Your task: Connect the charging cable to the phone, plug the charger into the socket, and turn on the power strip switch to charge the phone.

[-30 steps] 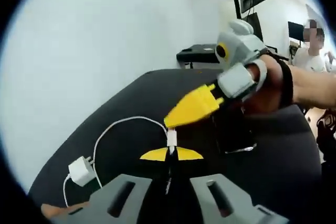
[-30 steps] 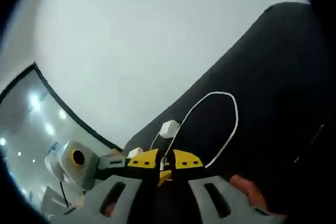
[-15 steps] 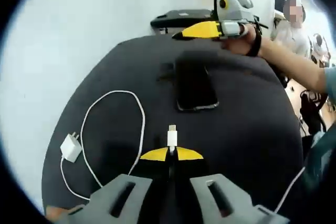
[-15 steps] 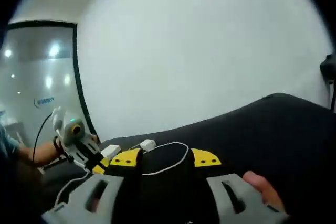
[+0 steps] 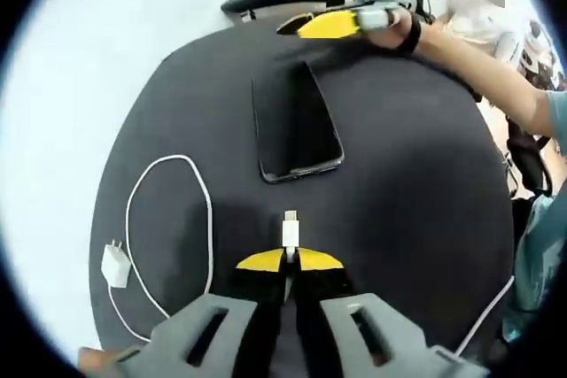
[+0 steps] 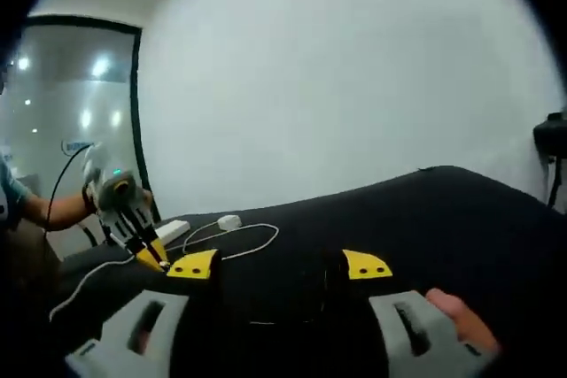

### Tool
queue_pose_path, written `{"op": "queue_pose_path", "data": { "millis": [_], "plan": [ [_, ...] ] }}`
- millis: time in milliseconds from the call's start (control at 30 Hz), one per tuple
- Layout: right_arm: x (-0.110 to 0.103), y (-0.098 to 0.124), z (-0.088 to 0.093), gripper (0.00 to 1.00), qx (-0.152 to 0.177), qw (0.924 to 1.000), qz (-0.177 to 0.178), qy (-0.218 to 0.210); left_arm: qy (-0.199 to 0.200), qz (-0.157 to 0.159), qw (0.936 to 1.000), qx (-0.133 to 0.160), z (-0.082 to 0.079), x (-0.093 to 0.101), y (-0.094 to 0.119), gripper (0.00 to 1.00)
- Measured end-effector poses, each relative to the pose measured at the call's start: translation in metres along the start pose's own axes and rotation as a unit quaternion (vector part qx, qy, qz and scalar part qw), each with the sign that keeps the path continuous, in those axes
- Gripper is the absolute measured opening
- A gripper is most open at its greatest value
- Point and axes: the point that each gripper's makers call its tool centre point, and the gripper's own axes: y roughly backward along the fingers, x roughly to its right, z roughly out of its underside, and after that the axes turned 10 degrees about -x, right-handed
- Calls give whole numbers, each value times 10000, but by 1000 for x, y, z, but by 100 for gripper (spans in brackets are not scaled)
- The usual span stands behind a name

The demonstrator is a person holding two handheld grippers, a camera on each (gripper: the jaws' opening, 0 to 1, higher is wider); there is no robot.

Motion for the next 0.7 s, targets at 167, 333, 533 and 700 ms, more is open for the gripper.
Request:
{"op": "queue_pose_path", "data": {
  "millis": [167, 333, 533, 700],
  "plan": [
    [-16, 0, 19, 83, -396, 9975, -403, 435, -148, -47, 9993, -351, -2, 7, -7, 0],
    [-19, -9, 34, 93, -729, 9933, -438, 788, -184, -34, 9987, -477, -10, 9, -15, 0],
    [-35, -15, 44, 93, -895, 9890, -575, 1025, -221, 23, 9975, -676, -13, 11, -24, 0],
    [-32, -20, 50, 93, -1023, 9872, -516, 1108, -210, 14, 9967, -784, -12, 10, -23, 0]
  ]
}}
